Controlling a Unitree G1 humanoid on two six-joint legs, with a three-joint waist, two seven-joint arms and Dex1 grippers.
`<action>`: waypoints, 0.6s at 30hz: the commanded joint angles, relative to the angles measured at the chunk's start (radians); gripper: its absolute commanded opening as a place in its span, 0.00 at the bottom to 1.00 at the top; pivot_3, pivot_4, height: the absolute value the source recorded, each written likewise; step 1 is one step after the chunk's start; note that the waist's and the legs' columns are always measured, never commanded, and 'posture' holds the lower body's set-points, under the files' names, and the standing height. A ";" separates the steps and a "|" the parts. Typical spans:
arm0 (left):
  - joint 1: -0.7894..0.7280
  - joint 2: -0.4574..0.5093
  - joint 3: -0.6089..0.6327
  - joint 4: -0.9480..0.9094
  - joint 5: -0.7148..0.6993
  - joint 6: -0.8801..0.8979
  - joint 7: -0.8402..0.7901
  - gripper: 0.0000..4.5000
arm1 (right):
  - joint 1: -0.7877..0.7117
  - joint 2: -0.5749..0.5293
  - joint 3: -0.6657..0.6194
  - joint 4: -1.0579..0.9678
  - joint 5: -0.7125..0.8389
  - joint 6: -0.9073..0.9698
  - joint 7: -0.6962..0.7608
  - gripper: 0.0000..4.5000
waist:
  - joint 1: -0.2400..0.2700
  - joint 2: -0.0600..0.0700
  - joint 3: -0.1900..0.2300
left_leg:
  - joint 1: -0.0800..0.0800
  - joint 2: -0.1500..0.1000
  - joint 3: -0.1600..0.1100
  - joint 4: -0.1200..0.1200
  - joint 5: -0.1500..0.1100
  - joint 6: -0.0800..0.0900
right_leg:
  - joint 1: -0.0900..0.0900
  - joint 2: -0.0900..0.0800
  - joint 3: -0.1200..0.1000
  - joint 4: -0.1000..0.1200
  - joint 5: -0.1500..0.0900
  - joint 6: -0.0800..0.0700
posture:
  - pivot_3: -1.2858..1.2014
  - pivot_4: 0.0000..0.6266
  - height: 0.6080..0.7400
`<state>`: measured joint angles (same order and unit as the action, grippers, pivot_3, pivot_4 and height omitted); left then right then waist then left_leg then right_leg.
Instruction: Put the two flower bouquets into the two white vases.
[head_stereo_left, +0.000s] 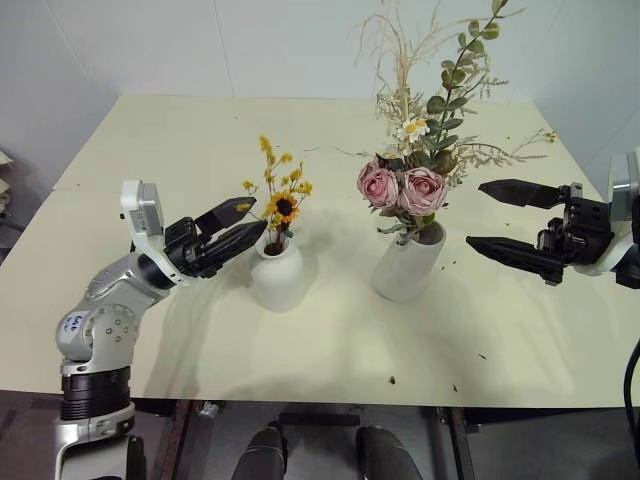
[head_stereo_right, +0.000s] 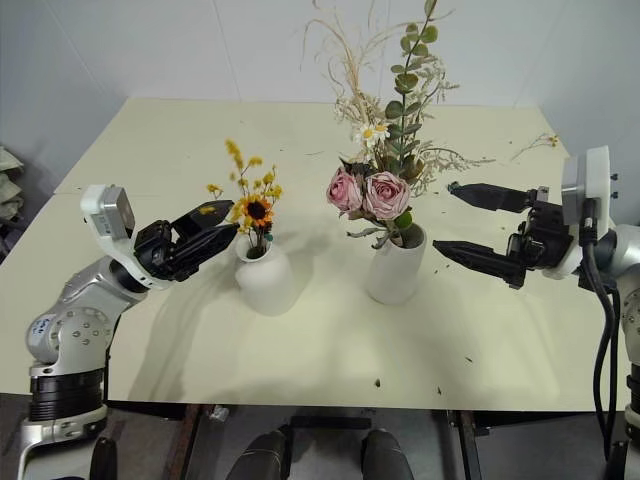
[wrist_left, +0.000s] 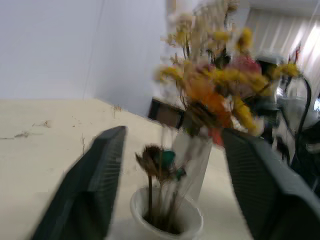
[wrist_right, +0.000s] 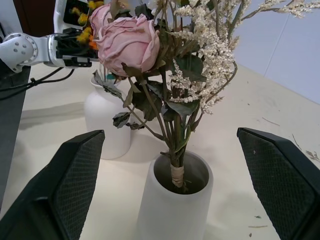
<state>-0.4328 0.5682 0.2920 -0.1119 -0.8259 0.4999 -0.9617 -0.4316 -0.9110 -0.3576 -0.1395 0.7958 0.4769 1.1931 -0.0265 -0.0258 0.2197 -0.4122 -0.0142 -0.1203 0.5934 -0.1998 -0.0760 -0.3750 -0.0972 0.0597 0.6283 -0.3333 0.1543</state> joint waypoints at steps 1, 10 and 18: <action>0.000 0.103 0.029 0.015 0.063 -0.062 -0.075 0.97 | -0.021 0.004 -0.015 0.020 -0.005 -0.033 0.012 1.00 | -0.001 0.000 0.000 | 0.000 0.000 0.000 -0.001 0.000 0.000 | 0.000 0.000 0.000 0.000 0.000 0.000 | 0.52 0.24 1.00; -0.041 0.333 0.112 0.202 0.106 -0.139 -0.251 0.99 | -0.042 -0.007 -0.032 0.119 -0.035 -0.063 0.044 1.00 | -0.001 0.001 0.000 | 0.001 0.001 0.001 -0.004 -0.001 0.000 | -0.001 0.000 0.000 -0.001 -0.001 -0.002 | 0.52 0.24 1.00; -0.117 0.345 0.057 0.360 0.174 -0.226 -0.354 0.99 | 0.102 -0.045 -0.062 0.043 -0.068 -0.100 0.110 1.00 | 0.002 0.001 0.000 | 0.001 0.002 0.001 -0.007 -0.001 0.000 | -0.001 0.000 -0.001 -0.002 -0.002 -0.002 | 0.52 0.24 1.00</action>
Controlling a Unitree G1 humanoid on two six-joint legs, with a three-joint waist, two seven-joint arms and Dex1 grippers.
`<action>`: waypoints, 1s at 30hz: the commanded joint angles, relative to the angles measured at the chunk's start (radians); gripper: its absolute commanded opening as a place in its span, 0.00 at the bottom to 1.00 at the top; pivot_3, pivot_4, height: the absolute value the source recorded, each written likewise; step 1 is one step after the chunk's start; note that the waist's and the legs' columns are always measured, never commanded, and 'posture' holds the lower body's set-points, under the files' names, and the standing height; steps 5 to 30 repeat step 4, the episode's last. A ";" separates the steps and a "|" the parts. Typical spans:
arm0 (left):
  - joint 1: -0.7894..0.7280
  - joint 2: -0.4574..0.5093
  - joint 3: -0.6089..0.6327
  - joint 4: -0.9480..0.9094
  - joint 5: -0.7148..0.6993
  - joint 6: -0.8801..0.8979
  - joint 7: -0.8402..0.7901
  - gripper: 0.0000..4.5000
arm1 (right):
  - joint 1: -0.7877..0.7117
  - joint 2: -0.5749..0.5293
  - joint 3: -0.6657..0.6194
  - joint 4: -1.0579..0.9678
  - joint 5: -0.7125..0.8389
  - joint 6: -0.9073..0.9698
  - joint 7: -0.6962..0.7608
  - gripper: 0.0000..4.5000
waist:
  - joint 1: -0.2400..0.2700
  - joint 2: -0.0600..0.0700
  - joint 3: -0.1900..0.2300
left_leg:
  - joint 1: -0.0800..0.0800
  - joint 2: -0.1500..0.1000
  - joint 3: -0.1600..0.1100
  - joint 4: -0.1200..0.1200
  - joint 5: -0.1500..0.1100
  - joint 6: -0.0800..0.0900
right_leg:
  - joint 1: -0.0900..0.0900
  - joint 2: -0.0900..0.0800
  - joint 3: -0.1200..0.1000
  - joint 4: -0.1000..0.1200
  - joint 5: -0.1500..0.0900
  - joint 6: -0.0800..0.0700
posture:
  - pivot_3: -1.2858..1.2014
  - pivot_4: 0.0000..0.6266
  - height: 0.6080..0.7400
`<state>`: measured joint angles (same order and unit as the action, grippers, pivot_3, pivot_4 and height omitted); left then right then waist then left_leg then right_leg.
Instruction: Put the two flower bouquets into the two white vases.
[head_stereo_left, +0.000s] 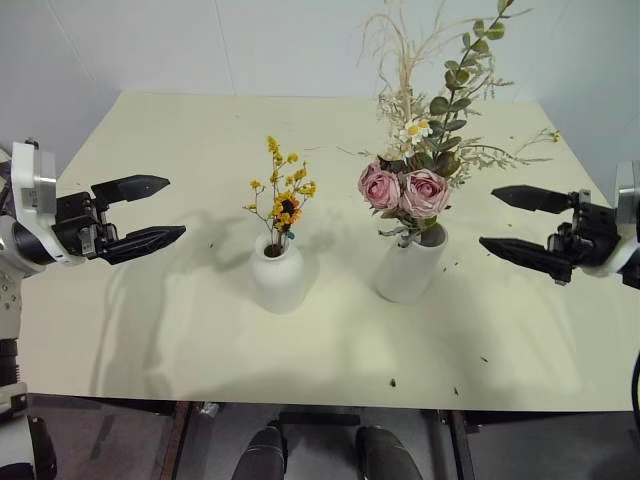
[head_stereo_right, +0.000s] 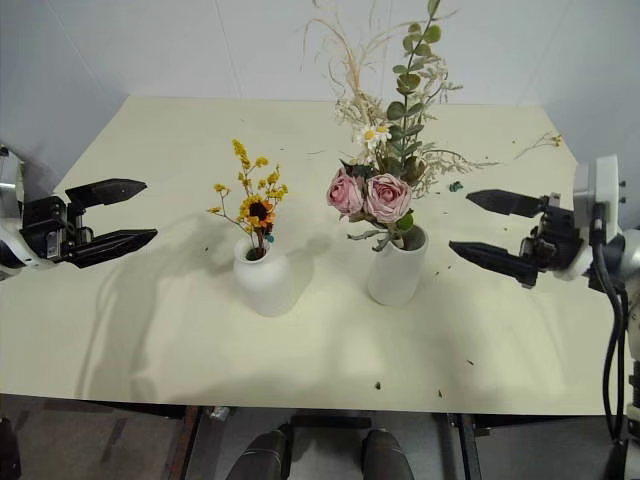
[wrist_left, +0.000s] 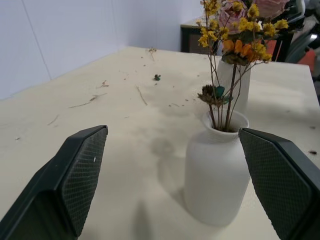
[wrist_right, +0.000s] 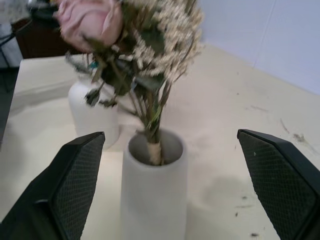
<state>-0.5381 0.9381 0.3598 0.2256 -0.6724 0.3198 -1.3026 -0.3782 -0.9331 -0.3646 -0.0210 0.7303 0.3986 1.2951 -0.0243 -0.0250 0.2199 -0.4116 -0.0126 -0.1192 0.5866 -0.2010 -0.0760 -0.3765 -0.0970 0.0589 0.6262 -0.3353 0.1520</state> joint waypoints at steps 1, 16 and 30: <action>-0.012 -0.036 -0.013 0.019 0.023 -0.049 -0.008 0.99 | 0.064 -0.027 -0.066 -0.083 -0.001 -0.022 0.009 1.00 | -0.001 0.000 0.000 | 0.000 0.000 0.000 0.000 0.000 0.000 | 0.000 0.000 0.000 0.000 0.000 0.000 | 0.52 0.24 1.00; -0.023 -0.079 -0.017 0.040 0.037 -0.081 0.010 0.99 | 0.120 -0.030 -0.104 -0.134 -0.012 -0.042 -0.013 1.00 | -0.001 0.000 0.000 | 0.000 0.000 0.000 0.001 0.000 0.000 | 0.000 0.000 0.000 0.001 0.000 0.000 | 0.52 0.24 1.00; -0.023 -0.079 -0.017 0.040 0.037 -0.081 0.010 0.99 | 0.120 -0.030 -0.104 -0.134 -0.012 -0.042 -0.013 1.00 | -0.001 0.000 0.000 | 0.000 0.000 0.000 0.001 0.000 0.000 | 0.000 0.000 0.000 0.001 0.000 0.000 | 0.52 0.24 1.00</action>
